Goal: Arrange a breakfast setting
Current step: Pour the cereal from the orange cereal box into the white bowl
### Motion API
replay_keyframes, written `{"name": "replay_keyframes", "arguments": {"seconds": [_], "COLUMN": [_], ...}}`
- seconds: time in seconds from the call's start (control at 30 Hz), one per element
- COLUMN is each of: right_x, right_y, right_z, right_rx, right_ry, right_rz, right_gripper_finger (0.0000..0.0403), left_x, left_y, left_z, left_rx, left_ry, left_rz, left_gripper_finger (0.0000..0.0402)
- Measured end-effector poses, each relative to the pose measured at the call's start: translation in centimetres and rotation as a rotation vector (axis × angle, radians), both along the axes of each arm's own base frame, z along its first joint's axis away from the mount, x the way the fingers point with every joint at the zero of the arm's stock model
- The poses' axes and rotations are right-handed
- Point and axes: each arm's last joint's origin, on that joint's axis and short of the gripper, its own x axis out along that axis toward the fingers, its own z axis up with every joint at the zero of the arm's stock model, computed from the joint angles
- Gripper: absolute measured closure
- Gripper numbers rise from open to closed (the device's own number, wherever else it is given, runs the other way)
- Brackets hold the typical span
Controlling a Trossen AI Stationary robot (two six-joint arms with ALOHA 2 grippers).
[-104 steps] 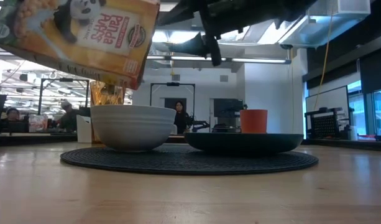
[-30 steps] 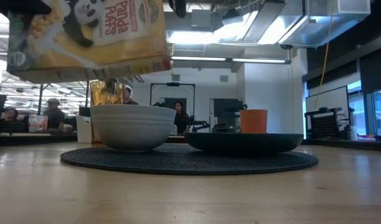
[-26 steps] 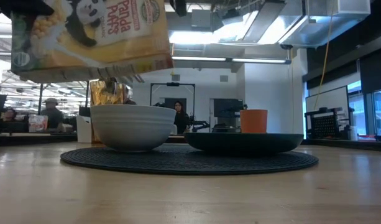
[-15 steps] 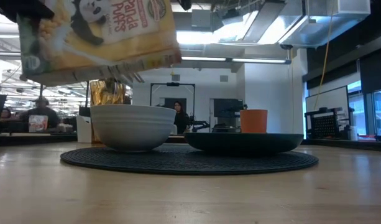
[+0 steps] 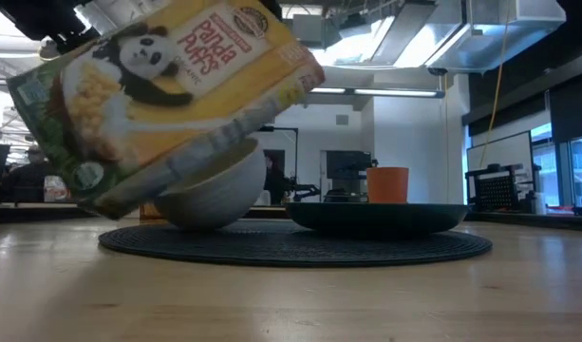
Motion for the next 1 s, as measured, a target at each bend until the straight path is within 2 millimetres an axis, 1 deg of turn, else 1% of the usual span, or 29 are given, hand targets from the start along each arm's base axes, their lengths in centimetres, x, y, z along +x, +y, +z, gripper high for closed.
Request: {"name": "replay_keyframes", "arguments": {"seconds": [0.07,0.27,0.43,0.67,0.8,0.9,1.0], "right_x": [0.3,0.5,0.5,0.4,0.4,0.4,0.4], "right_y": [0.0,0.0,0.0,0.7,1.3,1.5,1.5], "right_z": [0.1,0.1,0.1,0.1,0.0,0.0,0.0], "right_rx": [0.004,0.003,0.004,0.015,0.024,0.027,0.028], "right_ry": [-0.032,-0.046,-0.047,-0.036,-0.032,-0.029,-0.028], "right_rz": [-0.002,-0.014,-0.013,0.011,0.023,0.03,0.03], "right_gripper_finger": [0.0403,0.0403,0.0403,0.0403,0.0403,0.0403,0.0403], "left_x": [0.0,0.6,1.9,4.0,5.3,6.0,6.4], "left_y": [0.0,-0.1,-0.2,-0.5,-0.9,-1.3,-1.7], "left_z": [0.0,0.3,0.8,0.3,0.3,0.3,0.2], "left_rx": [-0.003,-0.071,-0.099,-0.085,-0.073,-0.06,-0.048], "left_ry": [0.003,-0.023,-0.084,-0.036,-0.061,-0.072,-0.072], "left_rz": [-0.004,-0.024,-0.029,-0.032,-0.051,-0.057,-0.06], "left_gripper_finger": [0.0143,0.0143,0.0143,0.0143,0.0145,0.0164,0.0203]}}
